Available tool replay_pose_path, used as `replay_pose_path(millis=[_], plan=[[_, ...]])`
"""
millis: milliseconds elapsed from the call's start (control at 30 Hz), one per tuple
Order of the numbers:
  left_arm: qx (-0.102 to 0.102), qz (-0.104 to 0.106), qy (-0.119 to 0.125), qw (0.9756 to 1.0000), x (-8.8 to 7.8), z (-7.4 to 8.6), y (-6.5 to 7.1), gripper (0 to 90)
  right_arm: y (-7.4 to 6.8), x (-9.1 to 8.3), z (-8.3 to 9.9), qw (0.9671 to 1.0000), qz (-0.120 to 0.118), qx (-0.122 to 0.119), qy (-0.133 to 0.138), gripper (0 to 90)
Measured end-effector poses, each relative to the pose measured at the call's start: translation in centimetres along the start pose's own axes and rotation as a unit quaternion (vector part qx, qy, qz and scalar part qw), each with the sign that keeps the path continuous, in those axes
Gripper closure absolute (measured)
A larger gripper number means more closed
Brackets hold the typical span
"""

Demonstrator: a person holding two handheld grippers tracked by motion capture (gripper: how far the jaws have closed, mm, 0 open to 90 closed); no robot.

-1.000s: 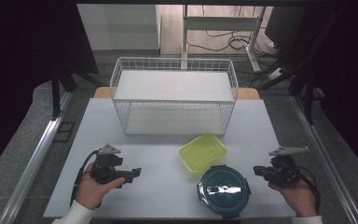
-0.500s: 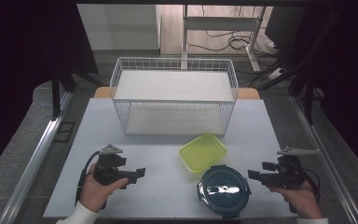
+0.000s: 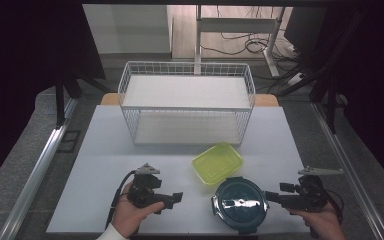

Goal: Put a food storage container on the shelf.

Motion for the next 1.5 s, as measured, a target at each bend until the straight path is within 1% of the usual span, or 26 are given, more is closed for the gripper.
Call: replay_pose_path(millis=[100,233,333,367,467,567,733,833,1000,1067,1167,1233,1267,1367,1400,1433,1500], plan=[[0.002,0.015,-0.011,0.9998,1.0,0.2,1.2,10.6,-0.1,0.0,0.2,1.0000,-0.003,0.000,0.000,18.0],[-0.001,0.033,-0.022,0.9992,2.2,0.5,2.4,10.6,-0.4,0.4,0.5,0.9999,-0.013,0.006,-0.005,18.0],[-0.008,0.042,-0.024,0.9988,3.0,0.5,3.0,10.6,-0.5,0.7,0.6,0.9997,-0.021,0.013,-0.007,17.8],[-0.013,0.045,-0.023,0.9986,3.2,0.4,3.2,10.7,-0.6,0.8,0.6,0.9996,-0.023,0.015,-0.006,17.8],[-0.017,0.045,-0.023,0.9986,3.7,0.3,3.4,10.7,-0.7,1.1,0.8,0.9992,-0.031,0.022,-0.011,17.4],[-0.030,0.050,-0.025,0.9980,4.4,0.3,3.7,10.5,-0.7,1.2,0.9,0.9990,-0.033,0.024,-0.014,17.3],[-0.048,0.053,-0.029,0.9970,5.5,0.2,4.0,10.0,-0.8,1.5,1.2,0.9988,-0.035,0.028,-0.021,17.0],[-0.053,0.056,-0.033,0.9965,6.0,0.2,4.3,10.1,-0.9,1.8,1.3,0.9985,-0.039,0.032,-0.024,17.0],[-0.065,0.074,-0.040,0.9943,7.0,0.1,5.1,10.7,-1.0,2.1,1.5,0.9979,-0.045,0.038,-0.027,16.9],[-0.065,0.081,-0.046,0.9935,7.4,0.1,5.4,10.8,-1.0,2.2,1.6,0.9976,-0.049,0.040,-0.029,16.9],[-0.075,0.091,-0.050,0.9918,7.9,0.1,5.7,11.4,-1.2,2.4,1.8,0.9970,-0.055,0.044,-0.033,16.9],[-0.076,0.094,-0.052,0.9913,8.2,0.0,5.9,11.9,-1.2,2.6,1.9,0.9965,-0.058,0.048,-0.036,16.9],[-0.077,0.098,-0.054,0.9908,8.3,0.0,6.0,12.0,-1.2,2.6,1.9,0.9962,-0.060,0.051,-0.037,16.9],[-0.089,0.107,-0.056,0.9887,8.6,0.0,6.2,12.1,-1.2,2.9,2.0,0.9949,-0.069,0.062,-0.040,16.7],[-0.095,0.113,-0.056,0.9874,8.8,0.0,6.2,12.2,-1.2,3.0,2.1,0.9946,-0.070,0.065,-0.040,16.5],[-0.097,0.118,-0.057,0.9866,8.9,0.0,6.2,12.5,-1.2,3.1,2.1,0.9942,-0.072,0.069,-0.041,16.5],[-0.104,0.121,-0.056,0.9857,9.0,0.0,6.3,12.8,-1.2,3.2,2.2,0.9938,-0.072,0.073,-0.043,15.9]])
Point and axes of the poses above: each handheld gripper's, and its own axes: x roughly forward along the jaws, z roughly out of its underside, y roughly to its right, the point moved 4 cm from there along x, roughly forward along the jaws, and after that the axes turned 4 degrees about y, right-handed, at the moved point
